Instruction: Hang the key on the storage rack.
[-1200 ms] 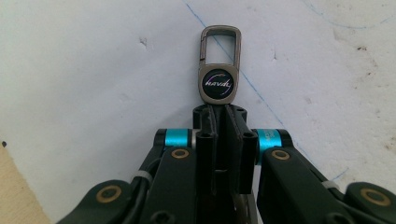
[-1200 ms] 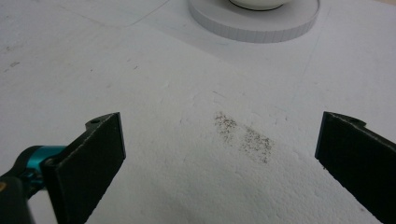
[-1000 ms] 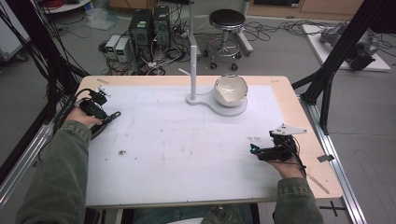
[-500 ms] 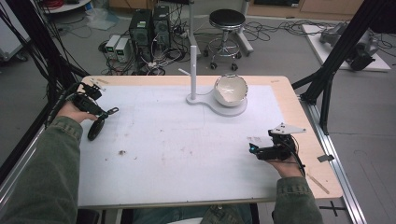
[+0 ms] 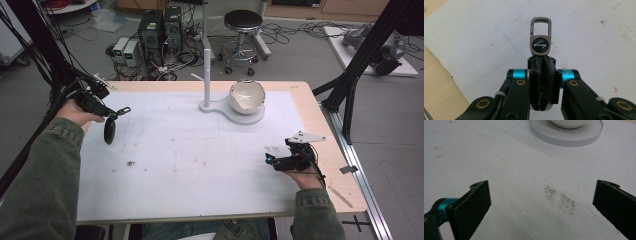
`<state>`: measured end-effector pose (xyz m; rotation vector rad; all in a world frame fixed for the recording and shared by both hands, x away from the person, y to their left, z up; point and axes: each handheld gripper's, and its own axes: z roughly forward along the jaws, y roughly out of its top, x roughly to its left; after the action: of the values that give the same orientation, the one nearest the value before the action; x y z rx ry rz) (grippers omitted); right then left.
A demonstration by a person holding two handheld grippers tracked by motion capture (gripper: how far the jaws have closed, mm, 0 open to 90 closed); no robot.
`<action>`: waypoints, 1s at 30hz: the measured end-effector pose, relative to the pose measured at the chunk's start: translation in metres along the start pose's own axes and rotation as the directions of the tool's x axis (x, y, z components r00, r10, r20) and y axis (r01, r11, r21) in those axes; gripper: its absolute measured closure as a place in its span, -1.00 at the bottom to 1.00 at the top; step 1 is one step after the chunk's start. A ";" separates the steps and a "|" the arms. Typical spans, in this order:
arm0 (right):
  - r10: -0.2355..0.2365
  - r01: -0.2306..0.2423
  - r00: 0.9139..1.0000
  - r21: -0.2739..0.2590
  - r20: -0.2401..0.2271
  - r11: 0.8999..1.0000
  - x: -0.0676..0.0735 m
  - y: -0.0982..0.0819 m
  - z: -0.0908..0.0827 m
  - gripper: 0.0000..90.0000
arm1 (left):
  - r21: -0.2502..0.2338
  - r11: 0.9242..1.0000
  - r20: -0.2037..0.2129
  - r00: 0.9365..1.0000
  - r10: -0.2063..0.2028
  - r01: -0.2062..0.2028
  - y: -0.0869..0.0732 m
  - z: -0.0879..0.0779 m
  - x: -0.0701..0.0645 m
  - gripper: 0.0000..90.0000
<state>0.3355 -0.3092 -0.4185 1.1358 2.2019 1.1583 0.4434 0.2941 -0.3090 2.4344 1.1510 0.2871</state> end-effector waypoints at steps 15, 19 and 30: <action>0.018 -0.018 1.000 -0.005 -0.005 1.000 -0.007 -0.002 -0.003 -0.99 | -0.044 0.998 -0.010 0.999 0.047 -0.047 0.023 -0.046 -0.026 0.85; 0.017 -0.017 1.000 -0.014 -0.006 1.000 -0.008 -0.002 -0.003 -0.99 | -0.055 0.997 -0.007 0.998 0.058 -0.059 0.034 -0.055 -0.034 0.85; 0.028 -0.028 0.999 -0.021 -0.026 0.999 -0.007 -0.001 -0.004 -0.99 | -0.049 0.988 0.001 0.989 0.146 -0.146 0.073 -0.065 -0.065 0.85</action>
<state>0.3367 -0.3167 -0.4172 1.1529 2.1940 1.2116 0.4289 0.2216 -0.2175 2.4789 0.9533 0.3503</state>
